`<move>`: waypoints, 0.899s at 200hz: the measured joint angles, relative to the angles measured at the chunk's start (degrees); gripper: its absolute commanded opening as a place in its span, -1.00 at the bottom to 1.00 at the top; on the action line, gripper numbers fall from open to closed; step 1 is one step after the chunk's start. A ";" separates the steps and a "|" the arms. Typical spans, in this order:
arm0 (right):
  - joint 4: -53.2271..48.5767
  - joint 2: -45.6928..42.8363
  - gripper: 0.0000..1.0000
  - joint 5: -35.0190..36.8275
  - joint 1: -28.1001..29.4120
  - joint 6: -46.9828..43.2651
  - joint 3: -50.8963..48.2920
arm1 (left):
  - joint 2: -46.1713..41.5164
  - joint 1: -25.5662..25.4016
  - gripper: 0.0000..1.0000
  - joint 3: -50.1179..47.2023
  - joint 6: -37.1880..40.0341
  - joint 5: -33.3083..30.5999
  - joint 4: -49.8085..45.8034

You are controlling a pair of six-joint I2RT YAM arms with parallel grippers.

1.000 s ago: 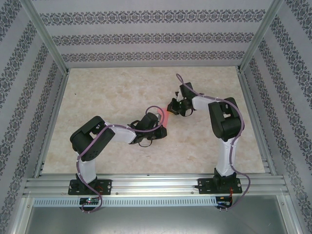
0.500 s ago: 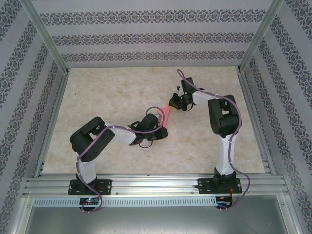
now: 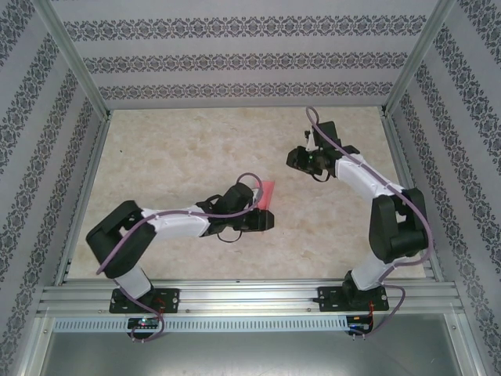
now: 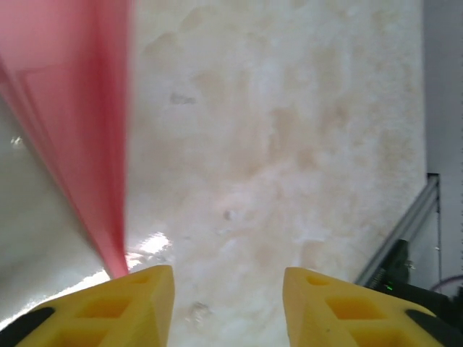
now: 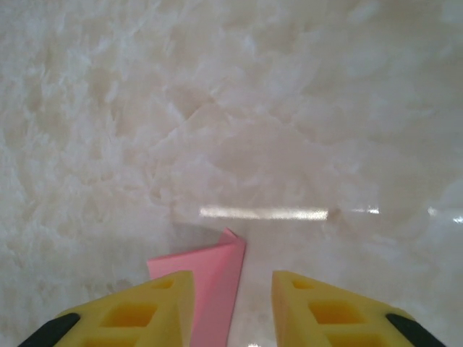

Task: Fold a paper plane with a square sheet of paper (fold left side to right side)
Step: Fold the wing for the fifth time at the center of the table, then turn over the paper plane at the center of the table.

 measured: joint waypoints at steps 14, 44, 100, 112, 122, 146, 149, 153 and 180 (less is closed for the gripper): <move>-1.42 -2.29 -0.20 1.60 1.95 0.17 -2.45 | -4.46 0.57 0.06 0.02 0.76 -1.77 -2.67; -5.44 -3.61 -0.08 6.95 9.70 0.96 -4.90 | -14.47 1.09 0.17 0.00 2.49 -12.17 -11.96; -8.61 1.97 0.01 14.88 23.08 4.72 -3.48 | -26.93 1.44 0.27 -3.98 2.38 -30.84 -26.64; -9.18 4.74 -0.03 16.15 23.61 5.27 -2.54 | -27.80 1.44 0.28 -5.46 2.01 -32.22 -27.71; -9.49 6.49 -0.09 17.20 23.85 5.49 -2.21 | -28.13 1.44 0.28 -6.47 1.77 -32.92 -28.37; -10.84 7.74 -0.10 18.97 23.82 6.34 -2.21 | -28.24 1.46 0.29 -7.52 1.51 -33.88 -29.57; -10.88 7.67 -0.09 19.17 23.80 6.34 -2.23 | -28.24 1.44 0.29 -7.52 1.44 -33.97 -29.68; -10.88 7.58 -0.09 19.39 23.80 6.36 -2.27 | -28.24 1.44 0.29 -7.52 1.40 -33.97 -29.75; -12.59 6.45 -0.08 21.40 23.76 6.23 -2.40 | -28.24 1.44 0.30 -7.52 1.38 -34.38 -29.77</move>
